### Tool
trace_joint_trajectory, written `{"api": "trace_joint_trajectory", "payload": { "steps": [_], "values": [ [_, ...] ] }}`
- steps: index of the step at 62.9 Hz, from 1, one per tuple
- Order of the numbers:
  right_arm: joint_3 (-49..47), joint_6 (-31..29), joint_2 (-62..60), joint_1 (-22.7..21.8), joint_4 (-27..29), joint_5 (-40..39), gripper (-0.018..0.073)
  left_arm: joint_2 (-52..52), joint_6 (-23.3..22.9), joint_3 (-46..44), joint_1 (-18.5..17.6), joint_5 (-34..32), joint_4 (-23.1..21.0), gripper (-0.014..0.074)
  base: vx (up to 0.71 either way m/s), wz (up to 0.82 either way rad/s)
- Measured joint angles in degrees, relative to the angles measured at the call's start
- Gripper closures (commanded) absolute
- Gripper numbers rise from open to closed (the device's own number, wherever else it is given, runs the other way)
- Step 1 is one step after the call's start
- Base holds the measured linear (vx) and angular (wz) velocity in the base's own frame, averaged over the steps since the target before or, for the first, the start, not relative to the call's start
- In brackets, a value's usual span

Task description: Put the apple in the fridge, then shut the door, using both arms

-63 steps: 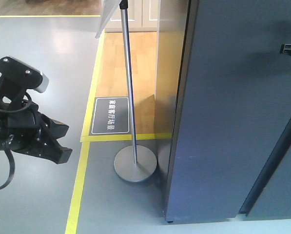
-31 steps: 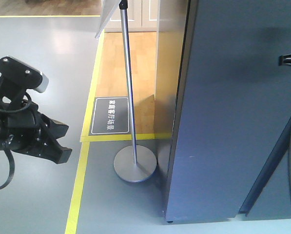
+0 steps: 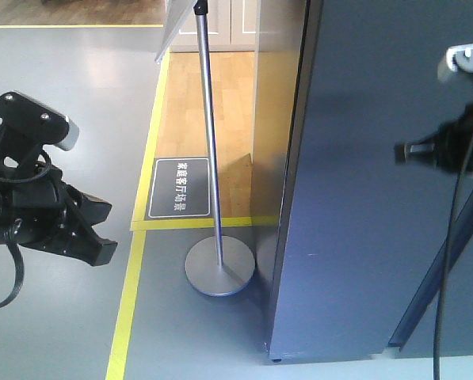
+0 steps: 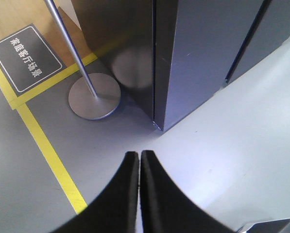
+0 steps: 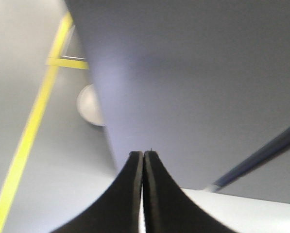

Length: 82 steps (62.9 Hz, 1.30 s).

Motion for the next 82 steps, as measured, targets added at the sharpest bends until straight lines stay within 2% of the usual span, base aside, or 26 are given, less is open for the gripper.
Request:
{"api": "trace_joint_trajectory", "payload": {
  "steps": [8,16,46,63,82],
  "values": [
    [7.1,1.6,-9.8,2.3,0.0,0.1,0.0563,0.0,0.0,0.0,0.0,0.0,0.0,0.0603,0.0,0.0],
    [12.6,2.6,-18.5,2.5,-0.1,2.3,0.0563,0.0,0.0,0.0,0.0,0.0,0.0,0.0603,0.0,0.0],
    [27.4,2.9,-49.3,2.5,-1.3,19.0,0.0563,0.0,0.0,0.0,0.0,0.0,0.0,0.0603,0.0,0.0],
    [31.7,5.6,-59.1,2.5,-3.5,28.0,0.0563,0.0,0.0,0.0,0.0,0.0,0.0,0.0603,0.0,0.0],
    [32.3,6.8,-61.9,2.5,-4.8,30.2,0.0563,0.0,0.0,0.0,0.0,0.0,0.0,0.0603,0.0,0.0]
  ]
}}
